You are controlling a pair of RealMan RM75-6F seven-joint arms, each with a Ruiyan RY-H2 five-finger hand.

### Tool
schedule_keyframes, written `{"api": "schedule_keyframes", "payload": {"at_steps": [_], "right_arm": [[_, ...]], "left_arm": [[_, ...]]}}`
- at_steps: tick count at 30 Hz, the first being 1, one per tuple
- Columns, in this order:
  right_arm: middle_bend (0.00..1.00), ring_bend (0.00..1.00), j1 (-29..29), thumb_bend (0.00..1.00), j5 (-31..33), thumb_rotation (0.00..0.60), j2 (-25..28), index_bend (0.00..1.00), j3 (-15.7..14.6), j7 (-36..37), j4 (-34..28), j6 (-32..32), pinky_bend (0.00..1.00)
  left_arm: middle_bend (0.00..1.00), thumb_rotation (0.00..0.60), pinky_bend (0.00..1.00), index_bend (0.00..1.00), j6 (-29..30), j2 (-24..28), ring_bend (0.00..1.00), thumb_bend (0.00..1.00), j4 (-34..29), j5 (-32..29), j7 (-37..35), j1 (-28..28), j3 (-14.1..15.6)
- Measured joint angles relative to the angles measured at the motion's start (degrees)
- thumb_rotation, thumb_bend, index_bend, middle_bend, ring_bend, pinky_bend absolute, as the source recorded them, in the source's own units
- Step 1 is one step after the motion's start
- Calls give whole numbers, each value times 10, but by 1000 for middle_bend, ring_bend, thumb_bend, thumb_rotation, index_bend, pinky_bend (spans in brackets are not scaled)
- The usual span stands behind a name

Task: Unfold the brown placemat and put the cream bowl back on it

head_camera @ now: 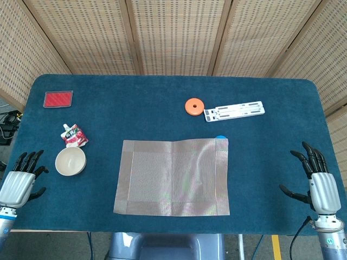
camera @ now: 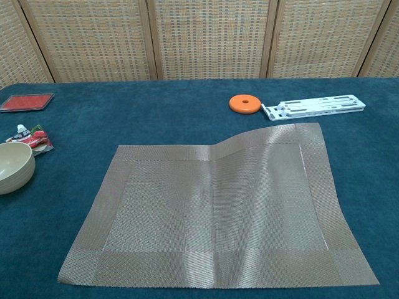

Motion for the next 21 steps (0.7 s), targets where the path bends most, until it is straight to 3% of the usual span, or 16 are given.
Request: {"api": "schedule_keyframes", "payload": {"at_steps": [21], "right_arm": [[0, 0, 1, 223, 1, 600, 1, 200, -2, 7, 1, -2, 0]], "left_arm": [[0, 600, 0, 473, -114, -97, 0, 263, 99, -25, 0, -41, -53]]}}
